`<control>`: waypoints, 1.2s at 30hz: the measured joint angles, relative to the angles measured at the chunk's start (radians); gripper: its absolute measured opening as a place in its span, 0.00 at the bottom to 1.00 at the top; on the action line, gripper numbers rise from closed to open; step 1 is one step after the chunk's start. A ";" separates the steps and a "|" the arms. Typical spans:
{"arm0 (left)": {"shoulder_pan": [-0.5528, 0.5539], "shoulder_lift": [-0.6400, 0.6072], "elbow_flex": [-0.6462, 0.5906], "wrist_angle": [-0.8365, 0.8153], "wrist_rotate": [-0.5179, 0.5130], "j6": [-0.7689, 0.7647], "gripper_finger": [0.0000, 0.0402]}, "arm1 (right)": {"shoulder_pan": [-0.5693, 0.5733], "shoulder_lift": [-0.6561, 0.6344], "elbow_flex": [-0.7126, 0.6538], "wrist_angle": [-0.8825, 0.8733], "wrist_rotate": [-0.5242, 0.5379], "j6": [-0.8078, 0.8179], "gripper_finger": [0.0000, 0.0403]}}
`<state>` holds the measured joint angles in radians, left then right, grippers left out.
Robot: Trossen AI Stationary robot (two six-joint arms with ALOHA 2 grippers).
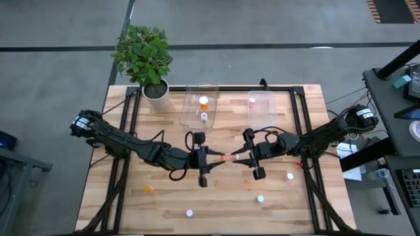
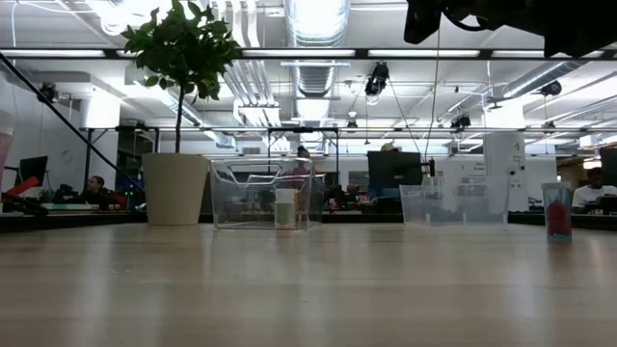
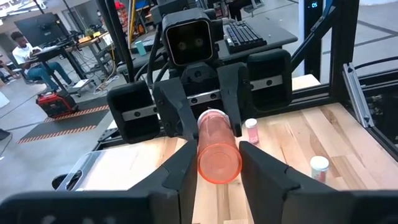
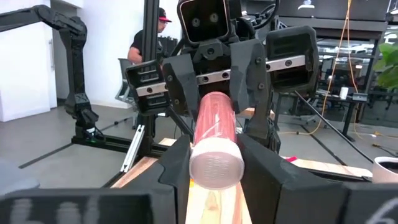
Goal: Pick and place medicine bottles into bin by pill shape (circle, oval)
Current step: Put the pink tablet pill bottle into the right transparent bin
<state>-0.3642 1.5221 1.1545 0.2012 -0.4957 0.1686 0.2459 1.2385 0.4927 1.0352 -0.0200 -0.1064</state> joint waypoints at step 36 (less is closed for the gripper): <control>0.015 -0.176 -0.087 -0.226 -0.011 0.154 0.56 | -0.189 -0.071 0.542 -1.502 0.180 0.087 0.26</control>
<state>-0.3490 1.3464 1.0679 -0.0251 -0.5070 0.3231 0.0568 1.1679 1.0344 -0.4666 0.1596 -0.0194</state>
